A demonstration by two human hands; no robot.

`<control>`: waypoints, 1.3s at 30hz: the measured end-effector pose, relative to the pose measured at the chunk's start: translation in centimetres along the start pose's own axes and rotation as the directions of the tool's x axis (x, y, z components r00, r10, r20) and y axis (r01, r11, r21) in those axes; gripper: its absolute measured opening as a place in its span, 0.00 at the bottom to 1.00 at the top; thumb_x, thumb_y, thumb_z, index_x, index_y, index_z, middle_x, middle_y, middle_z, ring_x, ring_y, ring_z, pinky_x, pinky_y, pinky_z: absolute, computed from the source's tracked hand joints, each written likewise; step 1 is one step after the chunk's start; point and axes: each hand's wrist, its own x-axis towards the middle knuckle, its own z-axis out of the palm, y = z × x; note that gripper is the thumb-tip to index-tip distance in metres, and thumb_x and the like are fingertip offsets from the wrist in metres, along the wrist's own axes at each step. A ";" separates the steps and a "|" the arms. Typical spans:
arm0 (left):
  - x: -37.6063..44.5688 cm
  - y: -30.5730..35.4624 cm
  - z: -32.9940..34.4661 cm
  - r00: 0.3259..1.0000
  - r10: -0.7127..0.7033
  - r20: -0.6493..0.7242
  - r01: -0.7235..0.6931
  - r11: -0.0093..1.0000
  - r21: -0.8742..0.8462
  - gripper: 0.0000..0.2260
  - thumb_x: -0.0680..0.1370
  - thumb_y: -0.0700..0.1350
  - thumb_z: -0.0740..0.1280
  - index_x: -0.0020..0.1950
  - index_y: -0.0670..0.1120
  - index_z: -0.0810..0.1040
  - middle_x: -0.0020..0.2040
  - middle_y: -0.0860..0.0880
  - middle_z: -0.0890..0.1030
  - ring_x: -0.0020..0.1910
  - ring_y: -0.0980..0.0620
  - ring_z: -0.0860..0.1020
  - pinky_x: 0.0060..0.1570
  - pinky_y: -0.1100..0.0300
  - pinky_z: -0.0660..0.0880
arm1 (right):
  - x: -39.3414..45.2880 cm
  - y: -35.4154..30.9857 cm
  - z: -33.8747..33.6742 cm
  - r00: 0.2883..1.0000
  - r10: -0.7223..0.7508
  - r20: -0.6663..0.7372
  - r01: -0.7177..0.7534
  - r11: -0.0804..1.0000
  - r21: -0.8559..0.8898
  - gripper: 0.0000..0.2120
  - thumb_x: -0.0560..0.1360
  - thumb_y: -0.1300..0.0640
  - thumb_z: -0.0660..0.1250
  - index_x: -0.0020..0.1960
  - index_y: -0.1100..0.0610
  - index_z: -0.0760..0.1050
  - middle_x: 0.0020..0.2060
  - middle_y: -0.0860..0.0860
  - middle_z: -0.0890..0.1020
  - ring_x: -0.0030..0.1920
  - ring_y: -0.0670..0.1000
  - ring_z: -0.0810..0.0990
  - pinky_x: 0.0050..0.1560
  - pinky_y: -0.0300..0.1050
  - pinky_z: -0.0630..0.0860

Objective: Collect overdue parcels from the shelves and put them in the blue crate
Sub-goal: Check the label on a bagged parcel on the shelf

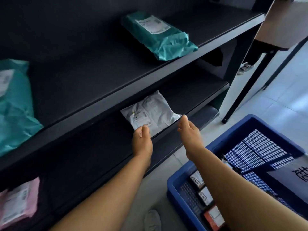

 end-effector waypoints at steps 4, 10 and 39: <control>3.6 -1.8 -0.7 0.999 -0.040 -0.010 0.040 0.998 0.057 0.22 0.80 0.50 0.56 0.66 0.33 0.69 0.65 0.34 0.73 0.64 0.35 0.71 0.62 0.43 0.71 | 3.8 1.7 2.2 0.998 -0.056 0.038 0.058 0.997 -0.059 0.18 0.81 0.43 0.54 0.63 0.51 0.73 0.57 0.53 0.78 0.54 0.51 0.76 0.55 0.47 0.70; 9.4 -4.4 -1.1 0.994 -0.095 -0.045 0.096 0.995 0.006 0.20 0.81 0.53 0.58 0.69 0.45 0.71 0.64 0.47 0.75 0.59 0.50 0.74 0.51 0.57 0.69 | 9.6 3.9 5.7 0.994 -0.066 0.089 0.082 0.979 -0.185 0.28 0.79 0.44 0.60 0.76 0.50 0.60 0.72 0.51 0.69 0.67 0.54 0.72 0.66 0.50 0.69; 23.6 -11.6 2.0 0.972 -0.182 -0.152 0.208 0.962 0.180 0.14 0.82 0.45 0.55 0.64 0.42 0.74 0.61 0.43 0.78 0.58 0.43 0.78 0.55 0.55 0.75 | 28.2 8.0 9.0 0.999 0.034 -0.033 -0.047 0.754 -0.655 0.43 0.68 0.39 0.72 0.74 0.52 0.54 0.66 0.63 0.72 0.64 0.68 0.71 0.65 0.64 0.69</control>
